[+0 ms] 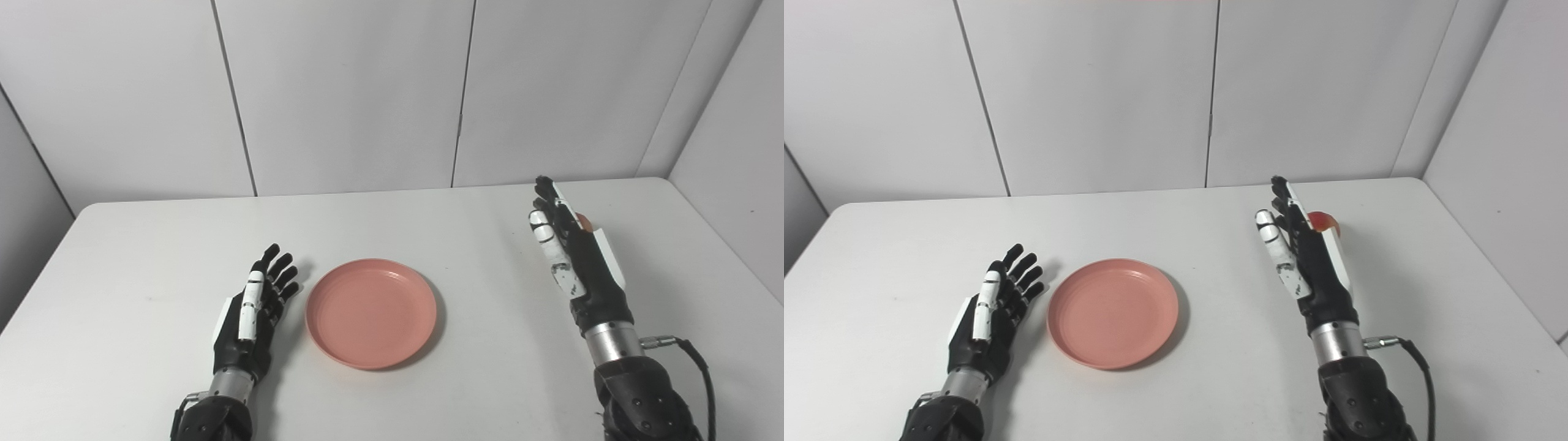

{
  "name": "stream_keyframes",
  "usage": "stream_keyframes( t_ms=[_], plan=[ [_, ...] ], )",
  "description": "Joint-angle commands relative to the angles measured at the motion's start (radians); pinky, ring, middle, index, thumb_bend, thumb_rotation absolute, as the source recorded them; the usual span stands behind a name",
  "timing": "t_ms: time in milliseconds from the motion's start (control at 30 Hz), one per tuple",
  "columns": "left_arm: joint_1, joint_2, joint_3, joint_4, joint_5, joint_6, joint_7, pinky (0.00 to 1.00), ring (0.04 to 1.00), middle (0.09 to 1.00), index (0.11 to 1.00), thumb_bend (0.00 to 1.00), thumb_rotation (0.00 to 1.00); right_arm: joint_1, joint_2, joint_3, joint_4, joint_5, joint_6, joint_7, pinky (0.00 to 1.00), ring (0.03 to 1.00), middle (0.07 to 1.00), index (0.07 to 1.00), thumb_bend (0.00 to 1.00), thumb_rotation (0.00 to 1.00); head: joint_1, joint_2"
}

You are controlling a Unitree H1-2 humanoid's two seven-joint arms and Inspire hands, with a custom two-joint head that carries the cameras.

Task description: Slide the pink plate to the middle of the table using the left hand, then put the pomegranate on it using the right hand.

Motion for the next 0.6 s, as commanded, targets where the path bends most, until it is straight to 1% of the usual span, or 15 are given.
stream_keyframes(
  t_ms=[0, 100, 133, 267, 333, 467, 567],
  plan=[
    [-0.002, 0.010, 0.009, 0.032, -0.016, -0.001, -0.008, 0.91, 0.919, 0.921, 0.917, 0.38, 1.00, -0.042, -0.028, 0.000, -0.004, -0.086, -0.041, -0.035, 0.86, 0.905, 0.919, 0.924, 0.61, 0.86, -0.013, -0.011],
    [-0.002, 0.011, 0.018, 0.050, -0.019, -0.017, -0.016, 0.90, 0.912, 0.916, 0.913, 0.38, 1.00, -0.053, -0.041, -0.006, 0.008, -0.135, -0.052, -0.053, 0.83, 0.889, 0.913, 0.924, 0.67, 0.73, -0.049, -0.031],
    [-0.003, 0.013, 0.020, 0.056, -0.022, -0.021, -0.019, 0.91, 0.912, 0.915, 0.912, 0.38, 1.00, -0.058, -0.044, -0.007, 0.014, -0.149, -0.054, -0.060, 0.82, 0.882, 0.910, 0.925, 0.71, 0.70, -0.057, -0.034],
    [-0.009, 0.021, 0.030, 0.085, -0.040, -0.043, -0.043, 0.93, 0.922, 0.925, 0.923, 0.38, 1.00, -0.077, -0.055, -0.018, 0.044, -0.175, -0.068, -0.080, 0.84, 0.882, 0.910, 0.933, 0.81, 0.60, -0.077, -0.044],
    [-0.012, 0.023, 0.034, 0.097, -0.049, -0.048, -0.048, 0.93, 0.923, 0.925, 0.922, 0.38, 1.00, -0.085, -0.062, -0.023, 0.063, -0.189, -0.086, -0.092, 0.84, 0.884, 0.908, 0.934, 0.83, 0.58, -0.086, -0.051],
    [-0.016, 0.028, 0.040, 0.115, -0.061, -0.053, -0.054, 0.92, 0.918, 0.920, 0.917, 0.37, 1.00, -0.101, -0.100, -0.021, 0.104, -0.282, -0.112, -0.128, 0.81, 0.883, 0.915, 0.942, 0.86, 0.56, -0.103, -0.062],
    [-0.019, 0.034, 0.044, 0.123, -0.071, -0.054, -0.058, 0.92, 0.914, 0.916, 0.914, 0.36, 1.00, -0.118, -0.127, -0.023, 0.134, -0.329, -0.122, -0.149, 0.80, 0.878, 0.919, 0.932, 0.90, 0.50, -0.110, -0.064]
  ],
)
